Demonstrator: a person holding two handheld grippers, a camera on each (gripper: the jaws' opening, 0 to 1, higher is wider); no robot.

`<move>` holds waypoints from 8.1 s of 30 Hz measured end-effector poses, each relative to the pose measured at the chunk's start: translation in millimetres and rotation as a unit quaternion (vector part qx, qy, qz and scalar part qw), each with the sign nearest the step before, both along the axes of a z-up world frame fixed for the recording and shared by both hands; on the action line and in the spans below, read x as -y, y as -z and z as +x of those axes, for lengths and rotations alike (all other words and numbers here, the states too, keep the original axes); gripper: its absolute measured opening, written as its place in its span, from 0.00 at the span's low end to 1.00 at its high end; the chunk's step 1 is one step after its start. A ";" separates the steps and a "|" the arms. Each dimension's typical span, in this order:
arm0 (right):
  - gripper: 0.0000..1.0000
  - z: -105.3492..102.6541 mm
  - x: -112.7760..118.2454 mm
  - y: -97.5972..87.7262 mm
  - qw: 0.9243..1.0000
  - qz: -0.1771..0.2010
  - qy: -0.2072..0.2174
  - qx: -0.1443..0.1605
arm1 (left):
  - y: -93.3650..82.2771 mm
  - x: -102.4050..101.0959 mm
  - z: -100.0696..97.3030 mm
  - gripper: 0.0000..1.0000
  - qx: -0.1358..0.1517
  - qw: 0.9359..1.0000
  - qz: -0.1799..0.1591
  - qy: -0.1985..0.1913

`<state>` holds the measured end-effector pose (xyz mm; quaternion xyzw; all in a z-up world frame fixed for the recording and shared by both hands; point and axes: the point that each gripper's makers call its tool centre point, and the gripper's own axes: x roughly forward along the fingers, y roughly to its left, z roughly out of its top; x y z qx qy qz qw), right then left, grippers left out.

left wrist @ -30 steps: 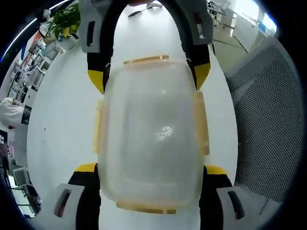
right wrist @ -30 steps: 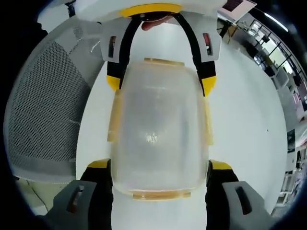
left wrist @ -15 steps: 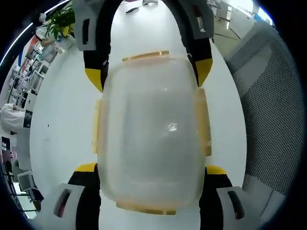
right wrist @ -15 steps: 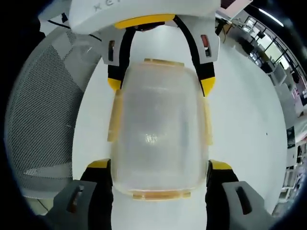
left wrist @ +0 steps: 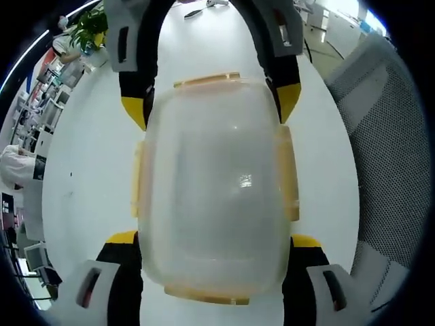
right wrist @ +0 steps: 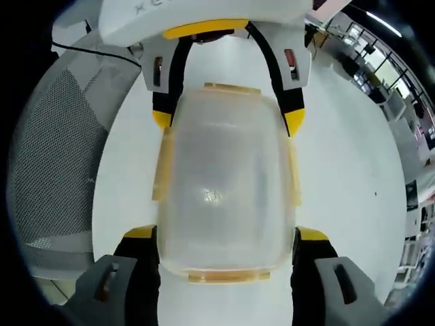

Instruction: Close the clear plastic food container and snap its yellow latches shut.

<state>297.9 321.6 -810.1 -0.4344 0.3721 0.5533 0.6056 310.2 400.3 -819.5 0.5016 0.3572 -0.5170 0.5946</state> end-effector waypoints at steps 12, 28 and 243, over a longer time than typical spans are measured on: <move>0.77 21.5 -5.0 -0.2 1.000 0.004 0.003 0.001 | 0.0 -5.1 21.8 0.83 0.001 1.000 0.003 0.003; 0.77 47.6 -8.2 -0.5 1.000 0.001 0.003 0.001 | -0.6 -8.4 48.8 0.83 0.002 1.000 0.005 0.003; 0.83 -102.7 26.8 -73.9 0.809 0.369 0.446 0.103 | -44.7 -143.7 -109.6 0.65 0.047 0.797 -0.359 -0.483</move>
